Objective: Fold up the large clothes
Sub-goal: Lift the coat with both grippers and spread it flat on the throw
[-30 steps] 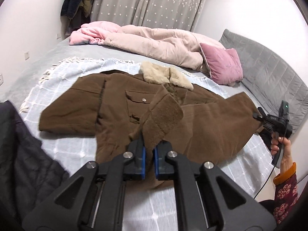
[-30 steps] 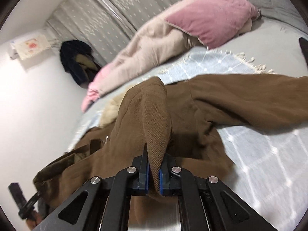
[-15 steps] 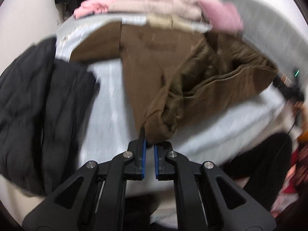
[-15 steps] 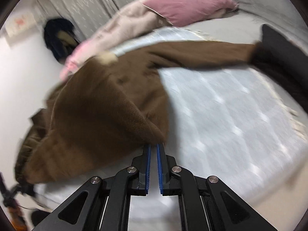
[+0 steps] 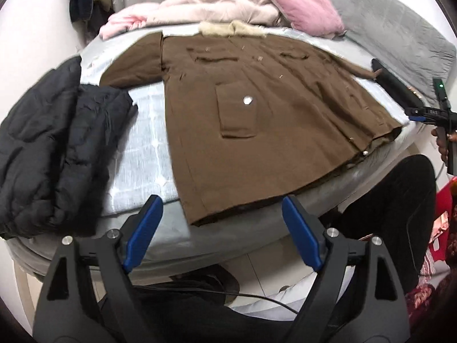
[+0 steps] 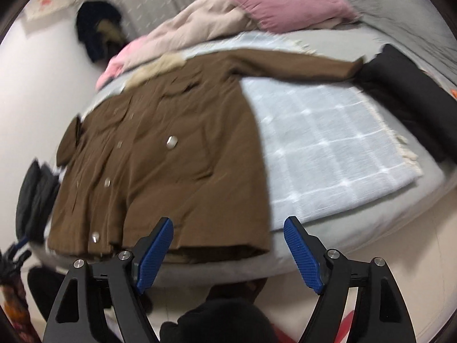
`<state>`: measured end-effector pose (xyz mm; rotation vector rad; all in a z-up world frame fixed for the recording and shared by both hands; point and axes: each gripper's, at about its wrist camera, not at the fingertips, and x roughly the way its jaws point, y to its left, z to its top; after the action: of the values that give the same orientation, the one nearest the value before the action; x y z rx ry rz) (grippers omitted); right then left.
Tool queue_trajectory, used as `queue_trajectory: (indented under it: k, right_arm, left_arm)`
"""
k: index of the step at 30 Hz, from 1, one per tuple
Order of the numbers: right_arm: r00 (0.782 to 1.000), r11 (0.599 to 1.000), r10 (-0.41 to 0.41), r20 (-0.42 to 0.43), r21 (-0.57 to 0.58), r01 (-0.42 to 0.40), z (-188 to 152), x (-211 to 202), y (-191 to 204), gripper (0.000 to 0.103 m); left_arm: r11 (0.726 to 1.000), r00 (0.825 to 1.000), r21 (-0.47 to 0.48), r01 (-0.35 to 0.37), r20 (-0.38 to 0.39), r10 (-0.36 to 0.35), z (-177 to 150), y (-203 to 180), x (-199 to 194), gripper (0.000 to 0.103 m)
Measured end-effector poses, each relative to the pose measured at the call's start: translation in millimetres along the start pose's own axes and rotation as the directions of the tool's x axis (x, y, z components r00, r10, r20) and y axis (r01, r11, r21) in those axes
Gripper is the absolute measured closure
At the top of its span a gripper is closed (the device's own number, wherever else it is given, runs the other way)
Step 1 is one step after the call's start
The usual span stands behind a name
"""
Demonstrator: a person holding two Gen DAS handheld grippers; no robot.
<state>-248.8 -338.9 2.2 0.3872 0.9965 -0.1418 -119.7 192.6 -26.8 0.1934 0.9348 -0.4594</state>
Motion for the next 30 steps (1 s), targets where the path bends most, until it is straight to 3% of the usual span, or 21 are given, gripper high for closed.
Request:
queue_trajectory:
  k: [3,8,9,10,12,14,15,16,17,20,22,23,24,26,27,29,30]
  right_arm:
    - [1.000,0.999,-0.012,-0.027,0.040,0.014,2,14,-8,0.022]
    - [0.989,0.963,0.127,-0.075,0.247,-0.105,9,51,-49,0.022]
    - [0.987,0.959,0.131,-0.094,0.266,-0.102,9,59,-52,0.022]
    - [0.983,0.950,0.145,-0.114,0.292,-0.106,8,69,-56,0.025]
    - [0.971,0.932,0.201,-0.130,0.332,-0.149,5,83,-59,0.045]
    - [0.951,0.906,0.283,-0.126,0.361,-0.221,4,86,-57,0.082]
    - [0.941,0.888,0.321,-0.108,0.381,-0.259,4,84,-57,0.082]
    - [0.929,0.867,0.364,-0.075,0.393,-0.307,5,78,-56,0.086]
    - [0.928,0.865,0.370,-0.045,0.382,-0.327,8,69,-54,0.088]
    - [0.966,0.909,0.253,0.051,0.329,-0.256,11,29,-62,0.090]
    - [0.987,0.936,0.158,0.010,0.315,-0.153,11,28,-70,0.090]
    - [0.991,0.944,0.130,-0.034,0.310,-0.113,9,35,-71,0.090]
    - [0.992,0.961,0.072,-0.105,0.274,-0.041,6,49,-67,0.090]
    - [0.976,0.983,-0.064,-0.207,0.155,0.097,3,71,-47,0.088]
    - [0.973,0.982,-0.098,-0.209,0.135,0.128,6,69,-40,0.086]
    - [0.962,0.969,-0.196,-0.192,0.111,0.219,14,58,-29,0.070]
    - [0.949,0.956,-0.262,-0.173,0.089,0.280,20,51,-23,0.066]
  left_arm:
    - [0.993,0.999,-0.117,0.010,-0.051,-0.016,7,21,18,0.017]
    - [0.957,0.988,-0.287,0.042,-0.129,-0.082,8,52,56,0.018]
    - [0.946,0.983,-0.322,0.048,-0.152,-0.102,5,56,65,0.021]
    - [0.934,0.978,-0.351,0.060,-0.169,-0.126,3,58,72,0.031]
    - [0.901,0.956,-0.415,0.127,-0.190,-0.222,-2,58,88,0.045]
    - [0.874,0.939,-0.446,0.192,-0.177,-0.296,-2,54,94,0.063]
    - [0.857,0.928,-0.462,0.226,-0.166,-0.334,-3,54,92,0.086]
    - [0.822,0.915,-0.495,0.281,-0.119,-0.385,-3,55,86,0.086]
    - [0.815,0.917,-0.494,0.302,-0.083,-0.390,-3,56,78,0.088]
    - [0.846,0.947,-0.457,0.275,-0.026,-0.322,-6,56,47,0.088]
    - [0.876,0.958,-0.440,0.198,-0.103,-0.268,-11,55,51,0.088]
    - [0.910,0.957,-0.392,0.134,-0.189,-0.222,-15,48,65,0.088]
    - [0.935,0.950,-0.344,0.090,-0.251,-0.184,-17,39,76,0.087]
    - [0.962,0.951,-0.271,0.039,-0.284,-0.119,-10,24,76,0.084]
    - [0.972,0.955,-0.236,0.013,-0.284,-0.082,-4,16,70,0.078]
    - [0.983,0.968,-0.182,-0.027,-0.250,-0.019,6,7,56,0.065]
    - [0.987,0.974,-0.150,-0.052,-0.225,0.017,13,3,49,0.047]
